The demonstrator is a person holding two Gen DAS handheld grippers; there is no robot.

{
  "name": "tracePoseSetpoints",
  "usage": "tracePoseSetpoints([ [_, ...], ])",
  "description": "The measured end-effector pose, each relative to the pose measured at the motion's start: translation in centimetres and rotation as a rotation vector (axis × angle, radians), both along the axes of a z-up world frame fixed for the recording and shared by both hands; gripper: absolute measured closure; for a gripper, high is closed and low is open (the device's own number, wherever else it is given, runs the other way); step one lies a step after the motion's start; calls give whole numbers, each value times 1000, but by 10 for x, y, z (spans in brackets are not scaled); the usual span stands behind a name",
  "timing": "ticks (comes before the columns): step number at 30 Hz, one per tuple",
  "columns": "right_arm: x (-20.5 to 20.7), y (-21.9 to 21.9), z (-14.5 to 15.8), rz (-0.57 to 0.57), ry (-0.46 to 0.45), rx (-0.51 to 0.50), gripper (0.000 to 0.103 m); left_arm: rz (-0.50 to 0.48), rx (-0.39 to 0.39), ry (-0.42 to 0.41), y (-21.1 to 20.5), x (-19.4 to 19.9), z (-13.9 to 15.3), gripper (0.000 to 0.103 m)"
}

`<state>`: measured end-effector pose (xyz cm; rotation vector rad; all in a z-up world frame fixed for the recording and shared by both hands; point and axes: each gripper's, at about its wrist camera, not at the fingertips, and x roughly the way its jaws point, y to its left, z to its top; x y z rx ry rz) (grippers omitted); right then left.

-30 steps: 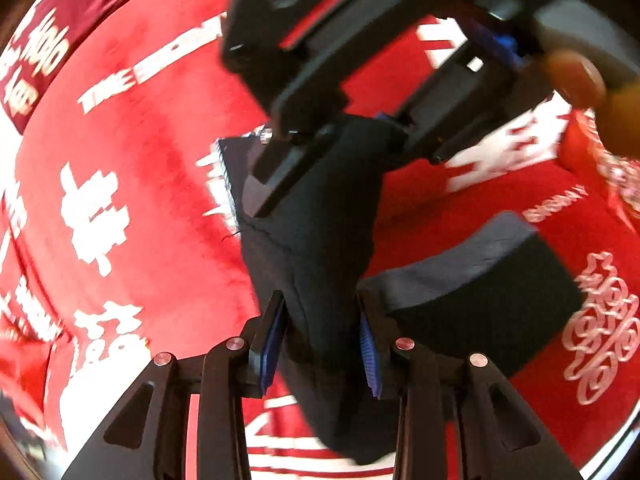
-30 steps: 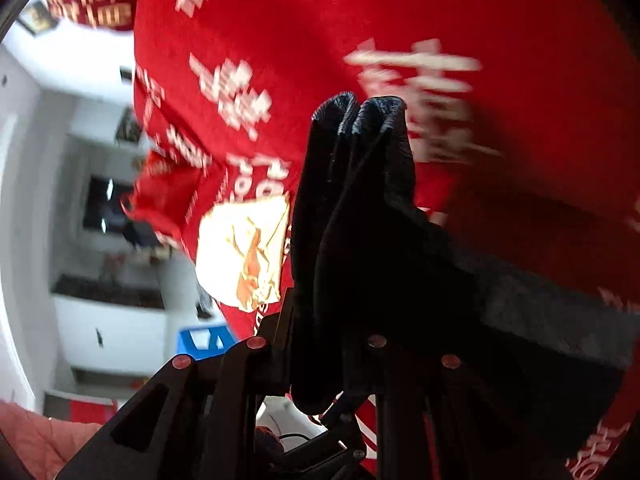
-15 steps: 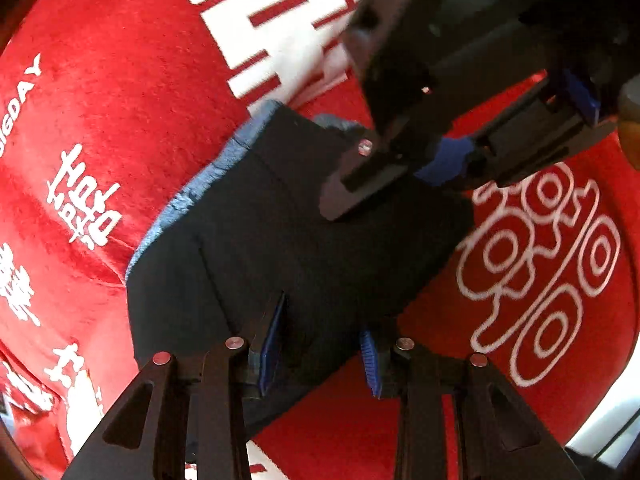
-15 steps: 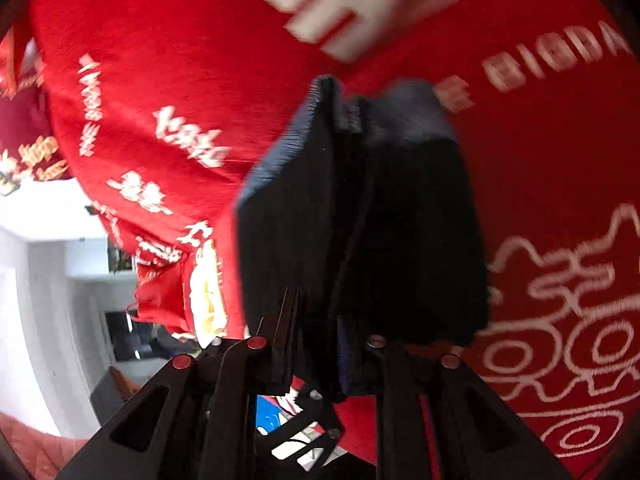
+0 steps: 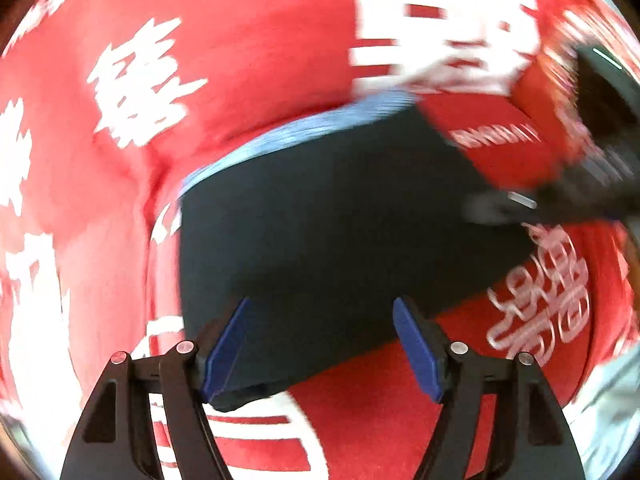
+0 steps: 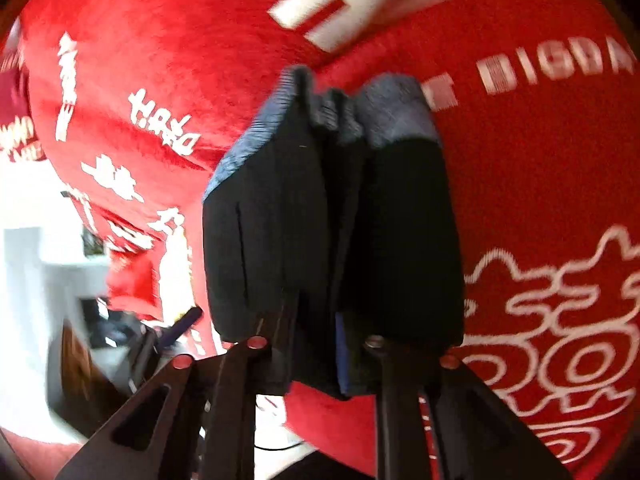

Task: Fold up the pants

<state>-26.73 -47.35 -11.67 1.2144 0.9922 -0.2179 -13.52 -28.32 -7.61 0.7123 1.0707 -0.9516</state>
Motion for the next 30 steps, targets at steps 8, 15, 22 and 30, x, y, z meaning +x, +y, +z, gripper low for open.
tracePoseSetpoints([
  [8,-2,10,-4,64,161,-148,86,147,77,115,7,51,-44,21],
  [15,9,31,15,126,307,-332,71,159,83,116,2,53,-48,14],
  [22,3,47,30,61,395,-372,68,149,89,136,2,57,-46,14],
  [30,-12,68,37,-55,447,-357,52,129,119,137,18,66,-37,14],
])
